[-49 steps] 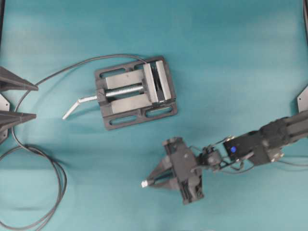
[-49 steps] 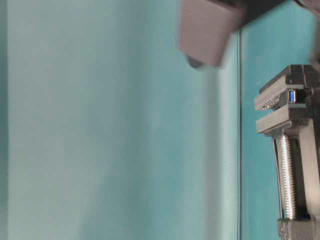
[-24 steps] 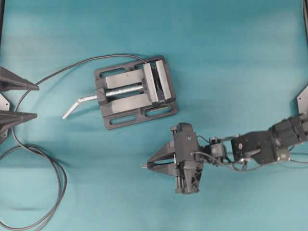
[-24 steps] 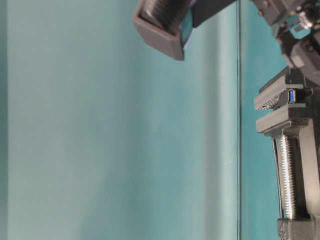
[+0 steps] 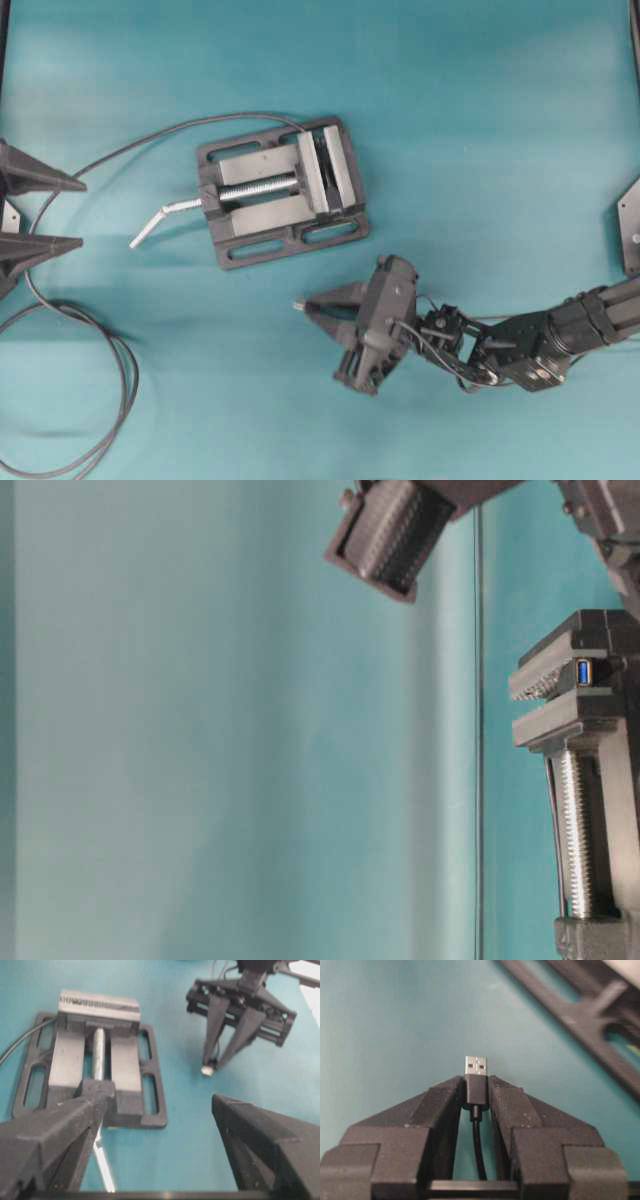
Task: Insert the USB cable into the fixed female connector.
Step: 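Rotate the right gripper holding the black USB plug toward the vise, then bring the USB plug in the right gripper up to the blue port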
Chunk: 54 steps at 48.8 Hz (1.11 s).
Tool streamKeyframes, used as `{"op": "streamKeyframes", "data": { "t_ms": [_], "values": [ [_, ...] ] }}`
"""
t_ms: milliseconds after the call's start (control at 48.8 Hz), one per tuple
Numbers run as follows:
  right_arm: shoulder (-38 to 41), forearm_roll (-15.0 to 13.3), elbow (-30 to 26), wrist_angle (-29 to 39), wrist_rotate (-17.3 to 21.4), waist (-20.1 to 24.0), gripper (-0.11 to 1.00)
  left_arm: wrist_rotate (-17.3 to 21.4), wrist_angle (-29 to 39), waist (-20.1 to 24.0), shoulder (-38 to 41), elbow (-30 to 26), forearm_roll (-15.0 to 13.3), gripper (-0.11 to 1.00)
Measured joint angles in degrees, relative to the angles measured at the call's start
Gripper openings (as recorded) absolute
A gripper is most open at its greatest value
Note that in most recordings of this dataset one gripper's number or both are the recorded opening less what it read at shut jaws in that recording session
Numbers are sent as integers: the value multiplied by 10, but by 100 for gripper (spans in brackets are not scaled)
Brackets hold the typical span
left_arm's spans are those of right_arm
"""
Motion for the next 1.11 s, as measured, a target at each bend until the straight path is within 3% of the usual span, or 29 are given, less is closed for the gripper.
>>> {"op": "streamKeyframes", "data": {
  "t_ms": [144, 349, 615, 800, 1025, 1107],
  "values": [
    [0, 90, -22, -41, -44, 11, 21, 0, 3, 0, 13, 4, 16, 99],
    [1, 210, -47, -91, -112, 40, 21, 0, -10, -1, 17, 6, 18, 99],
    [24, 340, -98, -186, -143, 76, 21, -3, -23, -1, 17, 6, 18, 99],
    [62, 385, -141, -230, -143, 82, 21, -5, -24, -7, 17, 6, 18, 99],
    [98, 399, -195, -289, -146, 82, 21, -6, -24, -23, 17, 0, 18, 99],
    [106, 416, -208, -310, -146, 82, 21, -6, -24, -27, 17, -2, 17, 99]
  ]
}}
